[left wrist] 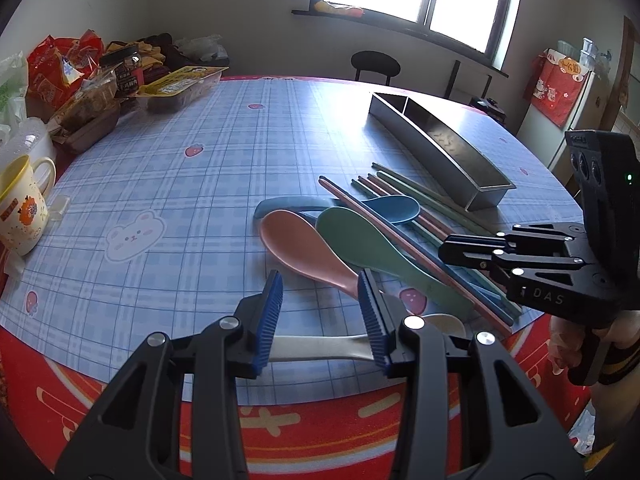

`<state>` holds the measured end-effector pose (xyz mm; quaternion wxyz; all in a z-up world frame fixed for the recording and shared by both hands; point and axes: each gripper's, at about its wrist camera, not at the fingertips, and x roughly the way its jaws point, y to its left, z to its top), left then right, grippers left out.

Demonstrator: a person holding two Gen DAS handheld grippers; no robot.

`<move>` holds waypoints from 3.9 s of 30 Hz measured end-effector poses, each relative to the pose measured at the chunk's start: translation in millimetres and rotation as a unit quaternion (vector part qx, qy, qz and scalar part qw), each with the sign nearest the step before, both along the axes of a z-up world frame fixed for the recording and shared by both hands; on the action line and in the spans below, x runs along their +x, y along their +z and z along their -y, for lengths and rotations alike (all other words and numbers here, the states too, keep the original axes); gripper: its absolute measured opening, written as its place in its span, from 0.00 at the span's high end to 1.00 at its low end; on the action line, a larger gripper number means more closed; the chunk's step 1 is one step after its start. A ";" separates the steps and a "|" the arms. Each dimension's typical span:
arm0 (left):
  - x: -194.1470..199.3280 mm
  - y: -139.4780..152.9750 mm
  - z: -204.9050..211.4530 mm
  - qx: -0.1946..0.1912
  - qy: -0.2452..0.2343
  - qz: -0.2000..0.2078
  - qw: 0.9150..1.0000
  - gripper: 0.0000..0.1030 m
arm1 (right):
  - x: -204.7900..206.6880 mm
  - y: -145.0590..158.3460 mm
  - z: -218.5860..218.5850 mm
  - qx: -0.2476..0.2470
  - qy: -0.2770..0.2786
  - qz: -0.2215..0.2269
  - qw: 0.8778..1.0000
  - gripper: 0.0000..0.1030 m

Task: Organize utensils
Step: 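Move the left tool down over the pink spoon handle, then close the left tool on the pink spoon and lift it, then carry the pink spoon with the left tool into the steel tray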

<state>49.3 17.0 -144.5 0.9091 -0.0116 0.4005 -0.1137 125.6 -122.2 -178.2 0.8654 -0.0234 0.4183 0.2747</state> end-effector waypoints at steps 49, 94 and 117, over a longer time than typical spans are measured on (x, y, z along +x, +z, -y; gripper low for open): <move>21.7 -16.9 15.9 -0.021 -0.016 -0.056 0.998 0.67 | 10.1 -12.1 4.3 0.040 0.013 -0.017 0.999 0.94; -3.0 -9.9 -33.8 -0.122 0.067 0.060 0.988 0.89 | 3.7 2.4 32.6 0.121 -0.013 0.015 0.992 0.94; 105.0 62.8 49.2 -0.169 0.006 0.024 0.985 0.89 | 106.5 55.4 147.1 0.181 -0.195 0.053 0.962 0.94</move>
